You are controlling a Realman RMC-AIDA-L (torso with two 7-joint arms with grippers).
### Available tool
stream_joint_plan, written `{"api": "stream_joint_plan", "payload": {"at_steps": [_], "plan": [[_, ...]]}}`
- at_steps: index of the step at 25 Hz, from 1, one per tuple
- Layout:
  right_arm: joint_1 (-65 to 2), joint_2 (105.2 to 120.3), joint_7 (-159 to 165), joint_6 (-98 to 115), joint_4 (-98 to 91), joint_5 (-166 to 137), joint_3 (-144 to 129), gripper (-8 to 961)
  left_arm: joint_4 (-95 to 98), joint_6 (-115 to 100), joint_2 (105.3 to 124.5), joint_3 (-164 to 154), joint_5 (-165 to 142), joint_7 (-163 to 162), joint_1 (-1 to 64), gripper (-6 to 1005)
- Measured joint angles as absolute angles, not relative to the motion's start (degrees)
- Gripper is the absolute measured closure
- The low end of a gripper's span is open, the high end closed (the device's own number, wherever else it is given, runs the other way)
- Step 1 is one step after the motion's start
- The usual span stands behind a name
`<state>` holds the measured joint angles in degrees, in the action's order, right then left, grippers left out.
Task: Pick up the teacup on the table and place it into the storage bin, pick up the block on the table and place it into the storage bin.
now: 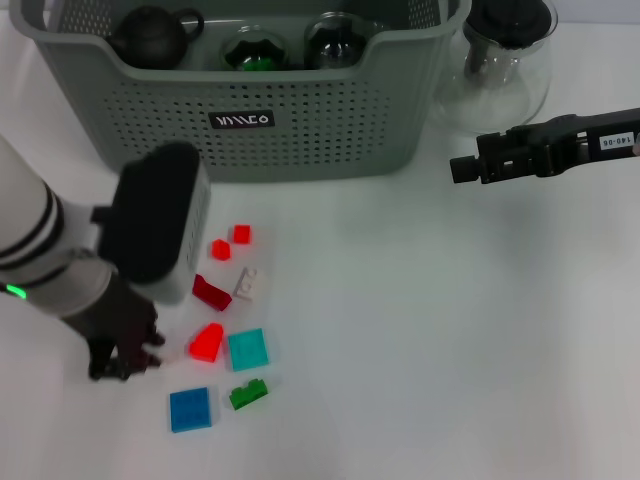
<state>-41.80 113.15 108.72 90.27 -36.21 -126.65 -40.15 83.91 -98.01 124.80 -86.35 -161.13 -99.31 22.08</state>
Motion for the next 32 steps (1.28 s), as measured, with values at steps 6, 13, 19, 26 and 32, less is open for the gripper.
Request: {"api": "stream_joint_plan", "payload": {"at_steps": [6,13,19,26,32], "plan": [[-41.9,112.94,108.7,90.5,-36.2,-126.6,-40.2,12,87.2,-101.0,124.52,-74.4,-151.6,-104.2,24.6,837],[-41.8,112.85,108.7,90.6,-36.2,-126.6,-40.2,12,85.4,-110.9,124.24,-55.5,-134.8,-110.0,30.8,827],[-41.6,112.93,108.6,90.7,-36.2,-126.7,-40.3,11,84.9,-109.5,123.71,-47.4,-125.8,-115.9,37.2,818],[-41.6,113.03,108.2,90.5,-36.2,-126.6,-40.5,11,72.1,-88.7,118.69,-48.3,-128.9,-121.8,47.7,808],[-42.0,113.4,107.7,90.5,-36.2,-126.7,-40.6,11,55.6,-71.2,114.92,-49.6,-136.8,-123.9,55.2,800]]}}
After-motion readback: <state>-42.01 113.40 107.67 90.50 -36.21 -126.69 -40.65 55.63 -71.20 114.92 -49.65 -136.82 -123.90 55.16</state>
